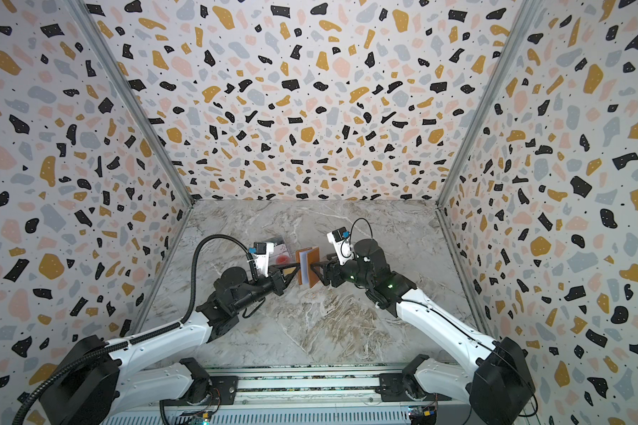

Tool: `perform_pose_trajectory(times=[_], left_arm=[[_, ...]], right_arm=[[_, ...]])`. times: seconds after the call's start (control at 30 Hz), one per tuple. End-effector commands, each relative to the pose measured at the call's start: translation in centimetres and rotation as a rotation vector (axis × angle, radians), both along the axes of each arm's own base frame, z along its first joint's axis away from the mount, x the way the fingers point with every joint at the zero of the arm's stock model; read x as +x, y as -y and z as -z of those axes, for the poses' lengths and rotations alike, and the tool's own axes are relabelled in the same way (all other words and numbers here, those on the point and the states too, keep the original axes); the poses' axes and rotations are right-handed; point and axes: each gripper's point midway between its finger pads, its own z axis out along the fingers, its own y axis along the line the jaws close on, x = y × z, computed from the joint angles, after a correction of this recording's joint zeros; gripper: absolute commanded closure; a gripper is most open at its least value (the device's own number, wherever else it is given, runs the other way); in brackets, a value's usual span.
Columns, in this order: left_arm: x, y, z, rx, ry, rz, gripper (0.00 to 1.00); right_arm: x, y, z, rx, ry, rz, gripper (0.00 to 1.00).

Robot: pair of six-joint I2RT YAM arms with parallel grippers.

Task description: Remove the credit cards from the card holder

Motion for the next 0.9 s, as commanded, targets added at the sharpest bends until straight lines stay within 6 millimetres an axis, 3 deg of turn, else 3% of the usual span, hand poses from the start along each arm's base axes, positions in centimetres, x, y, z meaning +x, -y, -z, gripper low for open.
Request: perform_pose_trajectory(times=[0.0,0.17,0.43,0.87], left_arm=[[1.2,-1.0,-1.1,0.041,0.044,-0.086,1.00],[1.1,-1.0,-0.9,0.029,0.038,-0.087,1.00],[0.4,-0.5,-1.7,-0.007,0.059,-0.036,1.00],[-1.3,-0.3,-2.5,-0.061,0.087,0.043,1.00]], right_arm=[[0.3,0.1,-0.4,-0.041,0.027,0.021,0.27],[-0.6,-1.3,0.3,-0.047,0.014,-0.035,0.28],[-0.3,-1.6,2.2,-0.080,-0.026,0.002,0.32],[0.7,1.0,3.6,-0.063,-0.089,0.050,0.73]])
